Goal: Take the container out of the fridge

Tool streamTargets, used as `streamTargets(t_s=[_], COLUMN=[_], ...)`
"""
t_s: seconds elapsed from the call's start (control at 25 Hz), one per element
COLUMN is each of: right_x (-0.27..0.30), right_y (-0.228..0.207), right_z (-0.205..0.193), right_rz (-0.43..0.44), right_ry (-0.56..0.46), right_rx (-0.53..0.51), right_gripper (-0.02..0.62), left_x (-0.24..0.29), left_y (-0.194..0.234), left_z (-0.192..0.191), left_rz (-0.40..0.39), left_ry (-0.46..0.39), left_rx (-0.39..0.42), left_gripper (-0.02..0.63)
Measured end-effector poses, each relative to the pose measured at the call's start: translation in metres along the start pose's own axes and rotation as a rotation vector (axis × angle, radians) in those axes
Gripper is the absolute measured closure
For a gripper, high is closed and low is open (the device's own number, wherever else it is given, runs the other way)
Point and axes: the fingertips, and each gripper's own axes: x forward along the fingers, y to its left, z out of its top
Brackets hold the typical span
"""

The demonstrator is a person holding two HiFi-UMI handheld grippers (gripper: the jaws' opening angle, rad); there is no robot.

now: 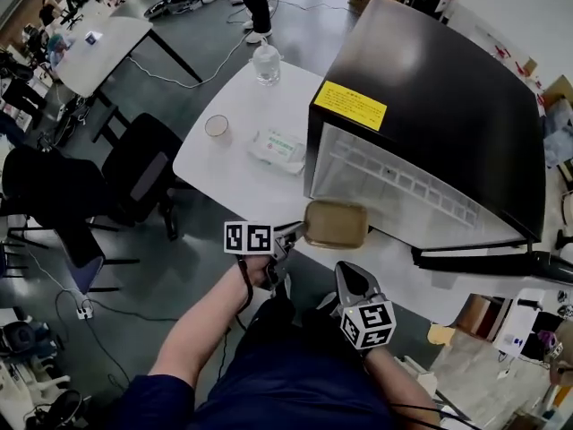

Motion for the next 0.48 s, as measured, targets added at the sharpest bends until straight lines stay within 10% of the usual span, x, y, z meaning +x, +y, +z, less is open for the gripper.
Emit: streamTargets(t_s=[0.48], right_x=[0.046], right_y=[0.055], right_z=[0.013], right_rz=[0.092], right_ry=[0.047], right_rx=[-0.071], right_gripper=[0.589], left_x=[-0.083], left_y=[0.066], left_z=[0.025], left_rz=[0.069], left_ry=[-0.051], left_rx=[-0.022], left_gripper=[0.555])
